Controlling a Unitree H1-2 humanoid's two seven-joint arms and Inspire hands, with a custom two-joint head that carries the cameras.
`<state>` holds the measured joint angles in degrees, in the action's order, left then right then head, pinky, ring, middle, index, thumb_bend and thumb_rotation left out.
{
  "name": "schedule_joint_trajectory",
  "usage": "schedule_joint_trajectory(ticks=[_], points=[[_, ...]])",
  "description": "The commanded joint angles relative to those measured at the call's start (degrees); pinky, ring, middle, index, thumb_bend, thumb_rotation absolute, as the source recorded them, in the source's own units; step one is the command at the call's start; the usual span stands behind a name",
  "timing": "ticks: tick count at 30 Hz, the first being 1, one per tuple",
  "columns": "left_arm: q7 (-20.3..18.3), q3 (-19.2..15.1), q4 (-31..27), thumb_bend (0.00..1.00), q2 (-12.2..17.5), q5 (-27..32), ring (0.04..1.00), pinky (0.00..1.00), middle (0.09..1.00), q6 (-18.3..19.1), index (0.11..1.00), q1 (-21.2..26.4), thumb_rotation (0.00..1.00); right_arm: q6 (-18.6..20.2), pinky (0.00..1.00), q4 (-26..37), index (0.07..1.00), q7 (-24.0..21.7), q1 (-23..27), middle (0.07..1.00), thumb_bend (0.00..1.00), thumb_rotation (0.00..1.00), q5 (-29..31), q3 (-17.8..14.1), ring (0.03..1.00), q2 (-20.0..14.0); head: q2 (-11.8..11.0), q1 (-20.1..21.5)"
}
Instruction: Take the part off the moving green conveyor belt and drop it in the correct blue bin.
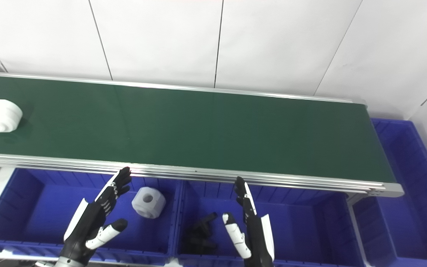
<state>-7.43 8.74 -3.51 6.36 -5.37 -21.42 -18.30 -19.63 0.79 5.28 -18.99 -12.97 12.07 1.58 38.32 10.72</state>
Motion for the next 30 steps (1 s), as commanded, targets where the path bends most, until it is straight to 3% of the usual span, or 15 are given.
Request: schedule_joint_trajectory(ticks=[1, 14, 17, 20, 21, 22, 23, 24, 25, 27, 30], points=[[0.34, -0.15, -1.62, 0.64, 0.00, 0.19, 0.948, 0.91, 0.969, -1.85, 0.953, 0.22, 0.75, -2.55, 0.94, 1.92, 0.976, 0.03, 0.06, 0.959, 0.66, 0.91, -0.01, 0.19, 0.952, 0.63, -0.08, -0.06], [0.33, -0.07, -1.57, 0.64, -0.09, 0.08, 0.945, 0.91, 0.967, -1.81, 0.952, 0.44, 0.75, -2.62, 0.94, 1.67, 0.975, 0.12, 0.26, 0.960, 0.66, 0.91, -0.21, 0.14, 0.951, 0.62, -0.13, -0.46], [0.58, 0.09, -0.83, 0.64, -0.47, -0.20, 0.940, 0.90, 0.964, -2.50, 0.950, 0.56, 0.75, -2.87, 0.95, 1.26, 0.976, -0.23, 0.24, 0.964, 0.67, 0.90, 0.83, 0.03, 0.956, 0.35, -1.89, -4.79], [0.86, 0.52, 0.72, 0.67, -1.26, -0.38, 0.934, 0.89, 0.959, -3.67, 0.944, 0.51, 0.70, -4.04, 0.96, 0.51, 0.988, -0.97, -0.18, 0.977, 0.68, 0.91, 2.71, -0.12, 0.972, -0.53, -5.78, -12.04], [1.20, 0.52, 1.20, 0.68, -1.49, -0.91, 0.928, 0.88, 0.955, -4.25, 0.938, 0.51, 0.69, -4.38, 0.96, 0.28, 0.994, -1.49, -0.29, 0.983, 0.68, 0.91, 3.76, -0.09, 0.978, -0.85, -5.78, -12.04], [1.74, 0.45, 1.68, 0.69, -1.85, -1.99, 0.925, 0.87, 0.950, -4.34, 0.933, 0.40, 0.68, -5.02, 0.98, -0.30, 0.997, -1.97, -0.26, 0.989, 0.69, 0.92, 4.61, -0.13, 0.987, -1.31, -8.15, -15.14], [1.76, 0.44, 1.85, 0.72, -2.06, -2.14, 0.919, 0.86, 0.940, -3.97, 0.924, 0.23, 0.67, -5.74, 0.99, -0.85, 0.999, -2.35, -0.14, 0.995, 0.69, 0.93, 5.07, -0.14, 0.994, -1.73, -8.52, -15.63], [1.79, 0.46, 2.15, 0.76, -2.25, -2.32, 0.921, 0.86, 0.935, -3.69, 0.913, 0.16, 0.65, -6.45, 1.00, -1.54, 1.000, -2.43, 0.05, 0.998, 0.69, 0.95, 5.15, -0.22, 0.998, -2.05, -10.30, -17.70], [1.80, 0.49, 2.36, 0.78, -2.38, -2.41, 0.916, 0.85, 0.930, -3.55, 0.907, 0.13, 0.65, -6.88, 1.00, -1.98, 1.000, -2.44, 0.19, 0.999, 0.69, 0.97, 5.15, -0.26, 0.999, -2.25, -10.30, -17.70], [1.58, 0.59, 2.79, 0.82, -2.38, -2.30, 0.886, 0.81, 0.906, -3.62, 0.888, 0.52, 0.62, -7.19, 1.00, -3.19, 1.000, -1.58, 0.72, 1.000, 0.68, 0.99, 4.39, -0.20, 1.000, -2.58, -12.66, -19.91], [1.72, 0.53, 3.74, 0.83, -2.44, -2.28, 0.862, 0.78, 0.886, -4.77, 0.870, 1.13, 0.59, -7.28, 1.00, -4.14, 1.000, -1.22, 1.19, 1.000, 0.67, 1.00, 4.53, 0.00, 1.000, -2.68, -13.60, -20.57]])
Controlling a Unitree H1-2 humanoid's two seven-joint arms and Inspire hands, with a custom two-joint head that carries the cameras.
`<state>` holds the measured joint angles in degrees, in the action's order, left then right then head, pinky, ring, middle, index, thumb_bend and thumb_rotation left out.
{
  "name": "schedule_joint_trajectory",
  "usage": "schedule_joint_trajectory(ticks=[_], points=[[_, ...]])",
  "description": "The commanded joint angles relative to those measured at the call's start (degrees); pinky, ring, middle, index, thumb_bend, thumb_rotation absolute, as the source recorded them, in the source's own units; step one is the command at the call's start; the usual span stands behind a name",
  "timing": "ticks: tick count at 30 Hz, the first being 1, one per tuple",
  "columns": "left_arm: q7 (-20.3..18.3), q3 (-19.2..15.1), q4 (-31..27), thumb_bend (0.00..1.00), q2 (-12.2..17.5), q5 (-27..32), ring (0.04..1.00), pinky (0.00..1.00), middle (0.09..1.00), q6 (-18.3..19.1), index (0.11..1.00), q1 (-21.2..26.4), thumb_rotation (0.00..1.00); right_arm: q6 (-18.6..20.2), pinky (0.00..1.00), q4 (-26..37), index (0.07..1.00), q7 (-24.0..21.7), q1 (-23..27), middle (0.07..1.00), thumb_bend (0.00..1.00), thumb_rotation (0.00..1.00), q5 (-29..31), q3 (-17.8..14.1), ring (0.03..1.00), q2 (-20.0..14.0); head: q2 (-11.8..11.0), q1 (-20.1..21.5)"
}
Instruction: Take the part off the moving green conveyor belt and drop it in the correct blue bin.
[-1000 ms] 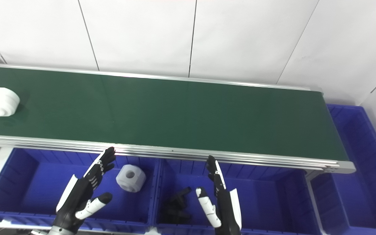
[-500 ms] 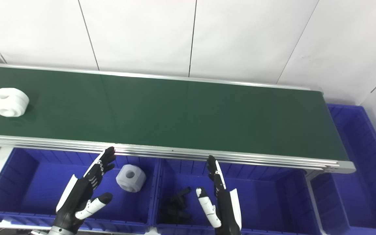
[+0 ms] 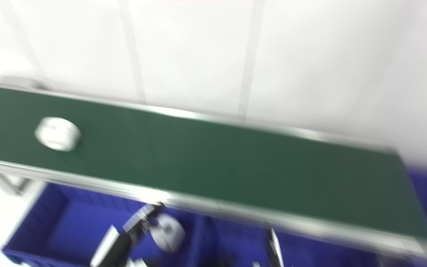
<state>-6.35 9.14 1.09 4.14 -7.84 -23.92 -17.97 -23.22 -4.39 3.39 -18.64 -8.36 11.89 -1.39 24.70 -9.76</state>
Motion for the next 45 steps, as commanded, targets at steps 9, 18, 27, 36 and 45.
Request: schedule_joint_trajectory(ticks=[9, 18, 27, 36, 45], points=[[1.22, -0.23, -2.14, 0.83, 0.96, 0.70, 0.835, 0.74, 0.869, -2.92, 0.853, 2.02, 0.54, -3.69, 1.00, -0.14, 1.000, 1.39, 1.30, 1.000, 0.65, 1.00, 0.68, 0.57, 1.000, 0.38, -2.56, -1.44], [-0.14, -4.87, -10.24, 0.84, 6.48, 1.27, 0.835, 0.77, 0.862, -0.79, 0.856, 7.08, 0.58, -3.68, 1.00, -1.21, 1.000, 1.30, 1.91, 1.000, 0.63, 1.00, 1.58, 0.63, 1.000, 0.59, -4.70, -2.85], [-4.14, -10.48, -13.95, 0.84, 17.40, 1.53, 0.891, 0.83, 0.918, 8.53, 0.906, 17.12, 0.68, -3.65, 1.00, -1.68, 1.000, 1.88, 2.29, 1.000, 0.63, 1.00, 1.45, 0.89, 1.000, 0.56, -5.34, -2.21], [-7.04, -10.50, -11.32, 0.69, 23.55, -5.10, 0.929, 0.87, 0.959, 20.73, 0.953, 29.48, 0.40, -3.68, 1.00, -2.82, 1.000, 1.41, 3.22, 1.000, 0.66, 1.00, 3.22, 0.53, 1.000, 0.01, -5.36, -2.73], [-8.35, -6.03, 3.05, 0.74, 28.82, -15.08, 0.896, 0.78, 0.954, 22.73, 0.963, 39.56, 0.31, -3.67, 1.00, -2.93, 1.000, 0.88, 3.58, 1.000, 0.68, 1.00, 4.33, 0.33, 1.000, 0.05, -5.28, -2.84]])
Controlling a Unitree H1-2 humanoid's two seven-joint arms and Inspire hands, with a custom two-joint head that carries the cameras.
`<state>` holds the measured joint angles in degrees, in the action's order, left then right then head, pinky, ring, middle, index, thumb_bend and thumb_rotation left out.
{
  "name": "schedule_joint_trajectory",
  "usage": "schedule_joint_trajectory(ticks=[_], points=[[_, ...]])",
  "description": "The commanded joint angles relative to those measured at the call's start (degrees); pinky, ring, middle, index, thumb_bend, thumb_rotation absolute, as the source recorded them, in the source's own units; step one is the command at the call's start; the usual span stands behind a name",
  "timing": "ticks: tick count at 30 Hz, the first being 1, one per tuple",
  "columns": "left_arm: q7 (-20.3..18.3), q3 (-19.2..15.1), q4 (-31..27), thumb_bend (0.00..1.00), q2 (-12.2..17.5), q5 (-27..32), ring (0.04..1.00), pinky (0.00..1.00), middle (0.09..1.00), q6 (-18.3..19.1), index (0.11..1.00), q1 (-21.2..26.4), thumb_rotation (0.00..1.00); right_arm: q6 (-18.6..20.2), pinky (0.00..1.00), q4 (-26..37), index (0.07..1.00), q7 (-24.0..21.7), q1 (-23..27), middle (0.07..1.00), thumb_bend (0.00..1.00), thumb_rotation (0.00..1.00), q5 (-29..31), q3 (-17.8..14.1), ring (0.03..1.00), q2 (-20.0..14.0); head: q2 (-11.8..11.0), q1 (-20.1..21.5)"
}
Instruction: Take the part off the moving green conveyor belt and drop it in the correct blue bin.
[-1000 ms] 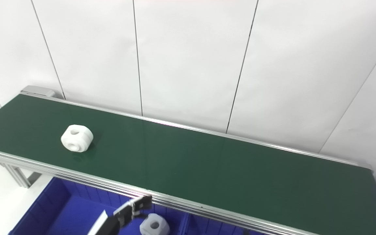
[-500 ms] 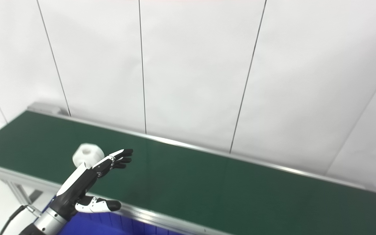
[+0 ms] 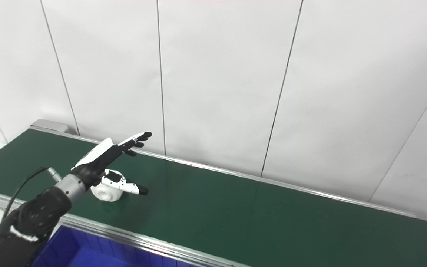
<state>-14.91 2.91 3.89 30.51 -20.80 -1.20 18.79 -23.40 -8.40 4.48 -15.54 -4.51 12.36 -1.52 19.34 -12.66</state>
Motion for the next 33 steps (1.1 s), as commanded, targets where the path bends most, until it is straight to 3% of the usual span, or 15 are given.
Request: schedule_joint_trajectory(ticks=[1, 4, 12, 13, 15, 21, 27, 29, 30, 31, 32, 33], points=[[0.20, 1.33, 2.31, 0.75, 3.28, -4.22, 0.896, 0.79, 0.952, 0.24, 0.962, 4.01, 0.27, -3.50, 1.00, 1.24, 1.000, -0.17, 0.45, 1.000, 0.68, 1.00, 0.48, -0.12, 1.000, 0.15, 0.15, 0.08], [0.27, 3.75, 7.66, 0.77, 4.77, -8.23, 0.916, 0.80, 0.959, 0.39, 0.976, 6.74, 0.26, -3.52, 1.00, 1.12, 1.000, -0.09, 0.61, 1.000, 0.68, 1.00, 0.51, -0.01, 1.000, -0.06, 0.16, 0.02], [0.34, 9.10, 19.03, 0.85, 6.15, -14.64, 0.972, 0.88, 0.979, 1.00, 0.981, 11.82, 0.11, -3.52, 1.00, 1.21, 1.000, 0.85, 0.59, 1.000, 0.68, 1.00, -0.61, 0.11, 1.000, -0.52, 0.06, -0.31], [0.61, 9.62, 19.91, 0.87, 6.22, -15.14, 0.980, 0.93, 0.978, 0.73, 0.978, 12.09, 0.09, -3.52, 1.00, 1.23, 1.000, 0.89, 0.60, 1.000, 0.67, 1.00, -0.54, 0.15, 1.000, -0.53, 0.06, -0.31], [1.84, 10.95, 22.01, 0.90, 6.37, -16.49, 0.978, 0.99, 0.971, -0.77, 0.968, 12.70, 0.05, -3.52, 1.00, 1.23, 1.000, 1.06, 0.74, 1.000, 0.66, 1.00, -0.55, 0.26, 1.000, -0.66, 0.14, -0.37], [6.41, 15.09, 27.98, 0.90, 5.85, -21.58, 0.998, 1.00, 0.978, -2.13, 0.970, 14.71, 0.07, -3.49, 1.00, 1.19, 1.000, 1.19, 0.83, 1.000, 0.65, 1.00, -0.25, 0.39, 1.000, -0.72, 0.08, -0.47], [11.23, 16.24, 32.78, 0.88, 3.94, -22.10, 0.995, 1.00, 0.970, -3.94, 0.959, 15.39, 0.07, -3.52, 1.00, 1.55, 1.000, 2.06, 0.67, 1.000, 0.65, 1.00, -1.49, 0.54, 1.000, -0.59, 0.31, -0.30], [12.06, 14.55, 33.78, 0.85, 2.60, -18.85, 0.951, 0.96, 0.941, -5.55, 0.931, 14.90, 0.02, -3.52, 1.00, 1.65, 1.000, 1.92, 0.58, 1.000, 0.65, 1.00, -1.18, 0.62, 1.000, -0.56, 0.50, -0.06], [12.56, 13.64, 34.20, 0.82, 1.98, -17.22, 0.867, 0.83, 0.883, -6.45, 0.874, 14.63, 0.01, -3.52, 1.00, 1.69, 1.000, 1.83, 0.53, 1.000, 0.65, 1.00, -0.94, 0.63, 1.000, -0.53, 0.50, -0.06], [15.36, 13.07, 35.46, 0.80, 1.33, -16.51, 0.824, 0.76, 0.853, -9.18, 0.845, 14.40, 0.00, -3.52, 1.00, 1.72, 1.000, 1.78, 0.45, 1.000, 0.65, 1.00, -0.68, 0.56, 1.000, -0.43, 0.63, 0.07], [17.92, 12.72, 36.64, 0.68, 0.80, -16.07, 0.686, 0.61, 0.723, -11.55, 0.692, 14.27, 0.01, -3.52, 1.00, 1.79, 1.000, 1.78, 0.37, 1.000, 0.66, 1.00, -0.57, 0.51, 1.000, -0.38, 0.70, 0.12], [20.28, 12.34, 38.02, 0.57, 0.23, -15.50, 0.604, 0.54, 0.602, -13.95, 0.554, 14.25, 0.01, -3.52, 1.00, 1.83, 1.000, 1.78, 0.32, 1.000, 0.66, 1.00, -0.50, 0.53, 1.000, -0.37, 0.70, 0.12]])
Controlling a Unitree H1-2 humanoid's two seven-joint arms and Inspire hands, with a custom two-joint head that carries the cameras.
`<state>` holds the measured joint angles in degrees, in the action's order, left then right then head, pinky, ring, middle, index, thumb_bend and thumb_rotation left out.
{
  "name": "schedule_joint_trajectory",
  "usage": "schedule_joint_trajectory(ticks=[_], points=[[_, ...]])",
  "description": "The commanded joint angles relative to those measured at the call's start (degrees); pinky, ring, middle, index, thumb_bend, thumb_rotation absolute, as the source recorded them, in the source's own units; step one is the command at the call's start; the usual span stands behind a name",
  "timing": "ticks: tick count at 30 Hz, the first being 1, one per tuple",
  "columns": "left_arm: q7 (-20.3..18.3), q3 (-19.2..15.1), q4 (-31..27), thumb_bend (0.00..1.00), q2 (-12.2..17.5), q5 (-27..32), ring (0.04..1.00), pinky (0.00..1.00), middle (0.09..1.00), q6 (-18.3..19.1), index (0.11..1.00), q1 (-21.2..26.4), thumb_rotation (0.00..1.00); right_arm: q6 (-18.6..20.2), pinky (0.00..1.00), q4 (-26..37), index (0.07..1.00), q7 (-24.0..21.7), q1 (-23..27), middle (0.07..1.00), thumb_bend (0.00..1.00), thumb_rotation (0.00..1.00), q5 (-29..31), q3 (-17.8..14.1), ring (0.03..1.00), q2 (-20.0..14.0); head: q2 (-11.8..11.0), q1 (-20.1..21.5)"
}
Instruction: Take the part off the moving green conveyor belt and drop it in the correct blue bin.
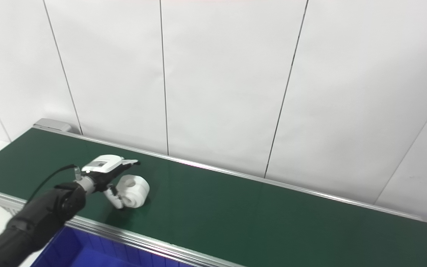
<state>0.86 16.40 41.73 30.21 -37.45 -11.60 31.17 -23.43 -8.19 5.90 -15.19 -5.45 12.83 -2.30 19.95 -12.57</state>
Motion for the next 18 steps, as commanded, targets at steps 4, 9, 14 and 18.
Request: schedule_joint_trajectory(ticks=[4, 9, 14, 18], points=[[9.38, -2.78, 2.51, 0.52, -1.11, 3.57, 0.546, 0.50, 0.506, -9.84, 0.498, 1.73, 0.00, -3.50, 1.00, 1.43, 1.000, 0.42, 0.01, 1.000, 0.64, 1.00, 0.48, 0.28, 1.000, 0.28, 0.37, 0.15], [9.06, -5.11, 1.75, 0.52, -2.73, 7.88, 0.527, 0.48, 0.483, -13.94, 0.507, 1.39, 0.00, -3.50, 1.00, 1.34, 1.000, 0.66, -0.01, 1.000, 0.64, 1.00, 0.32, 0.30, 1.000, 0.40, 0.54, 0.39], [5.19, -6.05, 0.11, 0.52, -3.16, 11.23, 0.529, 0.48, 0.483, -12.97, 0.506, 1.15, 0.00, -3.50, 1.00, 1.04, 1.000, 1.24, 0.24, 1.000, 0.65, 1.00, -0.22, 0.56, 1.000, 0.28, 0.57, 0.50], [3.23, -6.09, 1.02, 0.52, -2.64, 12.86, 0.527, 0.48, 0.482, -14.05, 0.505, 1.22, 0.00, -3.50, 1.00, 1.11, 1.000, 1.30, 0.30, 1.000, 0.65, 1.00, 0.05, 0.69, 1.000, 0.43, 0.79, 0.82]])
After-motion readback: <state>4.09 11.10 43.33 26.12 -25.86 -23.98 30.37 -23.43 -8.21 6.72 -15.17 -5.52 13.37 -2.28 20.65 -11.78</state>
